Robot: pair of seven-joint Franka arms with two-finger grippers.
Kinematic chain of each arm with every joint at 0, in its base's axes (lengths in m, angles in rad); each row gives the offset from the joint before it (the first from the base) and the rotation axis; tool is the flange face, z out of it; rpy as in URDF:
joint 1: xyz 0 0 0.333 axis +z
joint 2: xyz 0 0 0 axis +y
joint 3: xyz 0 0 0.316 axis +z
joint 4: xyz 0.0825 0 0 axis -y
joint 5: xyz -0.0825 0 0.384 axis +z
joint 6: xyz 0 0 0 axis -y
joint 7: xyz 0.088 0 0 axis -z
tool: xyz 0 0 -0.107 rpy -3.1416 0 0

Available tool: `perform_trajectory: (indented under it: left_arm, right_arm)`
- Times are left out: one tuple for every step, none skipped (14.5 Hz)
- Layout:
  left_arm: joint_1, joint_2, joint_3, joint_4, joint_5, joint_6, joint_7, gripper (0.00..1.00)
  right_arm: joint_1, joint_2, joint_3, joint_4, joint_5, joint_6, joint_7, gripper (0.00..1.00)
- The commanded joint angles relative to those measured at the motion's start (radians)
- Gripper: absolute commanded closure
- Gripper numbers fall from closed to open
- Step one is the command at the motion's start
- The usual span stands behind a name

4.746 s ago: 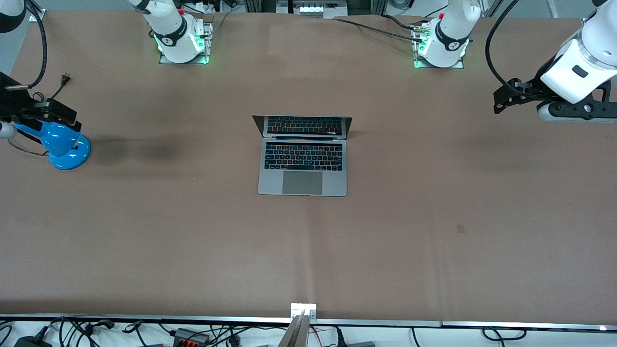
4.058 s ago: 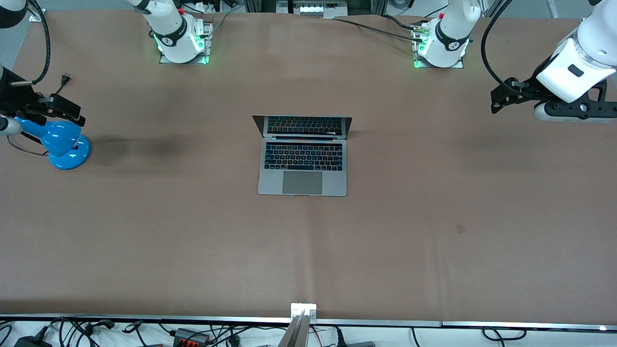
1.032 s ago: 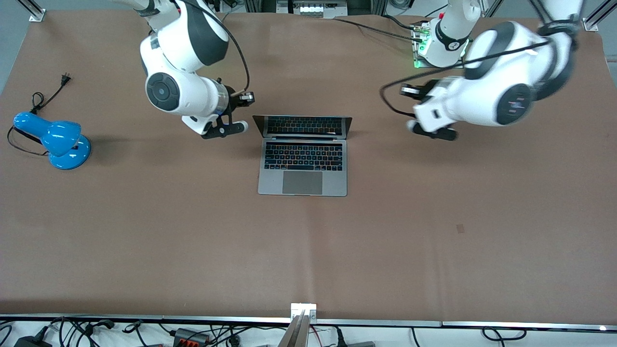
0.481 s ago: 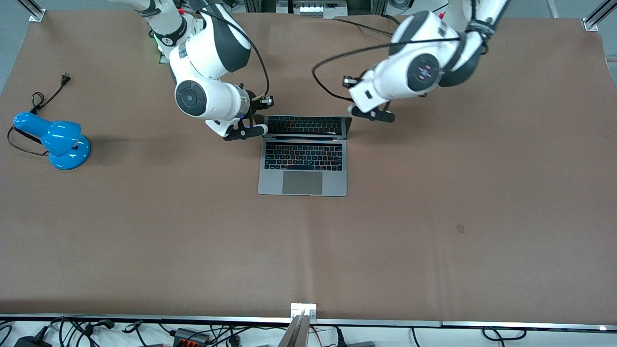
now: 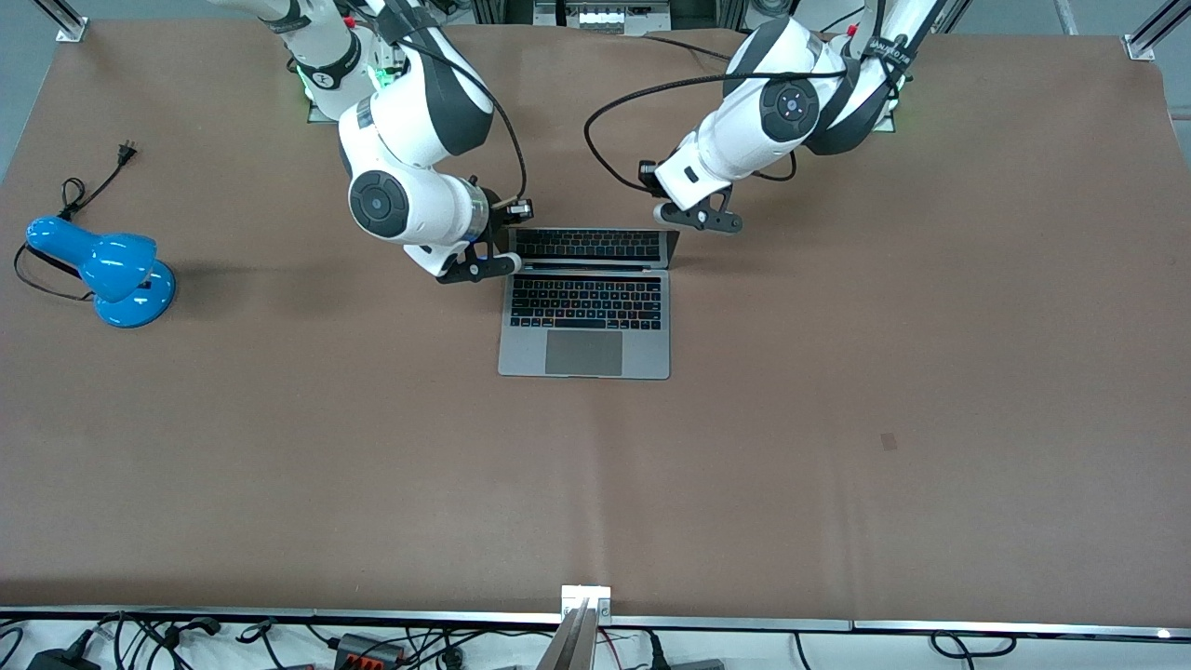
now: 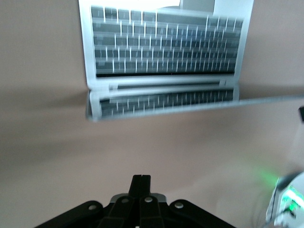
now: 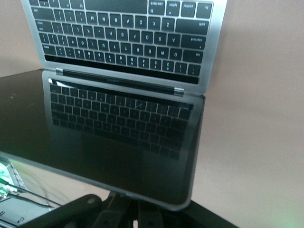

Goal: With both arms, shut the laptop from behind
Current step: 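Lower both grippers onto the back of the open laptop screen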

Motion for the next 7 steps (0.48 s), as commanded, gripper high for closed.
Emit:
perform_trajectory:
  left_arm:
    - [0.011, 0.057, -0.016, -0.007, -0.016, 0.127, 0.010, 0.99]
    - [0.011, 0.069, -0.015, -0.007, -0.010, 0.158, 0.013, 0.99]
    - [0.014, 0.092, -0.013, -0.004, -0.007, 0.190, 0.018, 0.99]
    - [0.014, 0.118, -0.011, -0.001, -0.006, 0.244, 0.021, 0.99]
    - [0.017, 0.144, -0.010, 0.001, -0.006, 0.302, 0.036, 0.99]
    - [0.019, 0.167, -0.008, 0.005, -0.006, 0.334, 0.050, 0.99]
    - [0.022, 0.190, -0.002, 0.010, -0.006, 0.353, 0.074, 0.99]
  right_arm:
    - [0.006, 0.023, -0.007, 0.031, 0.021, 0.014, 0.009, 1.00]
    - [0.004, 0.023, -0.009, 0.034, 0.018, 0.014, 0.009, 1.00]
    - [0.000, 0.026, -0.009, 0.043, 0.015, 0.019, 0.009, 1.00]
    - [-0.005, 0.039, -0.009, 0.060, 0.015, 0.020, 0.009, 1.00]
    - [-0.006, 0.046, -0.012, 0.078, 0.014, 0.020, 0.009, 1.00]
    - [-0.009, 0.055, -0.015, 0.097, 0.012, 0.020, 0.009, 1.00]
    - [-0.011, 0.074, -0.018, 0.121, 0.014, 0.020, 0.009, 1.00]
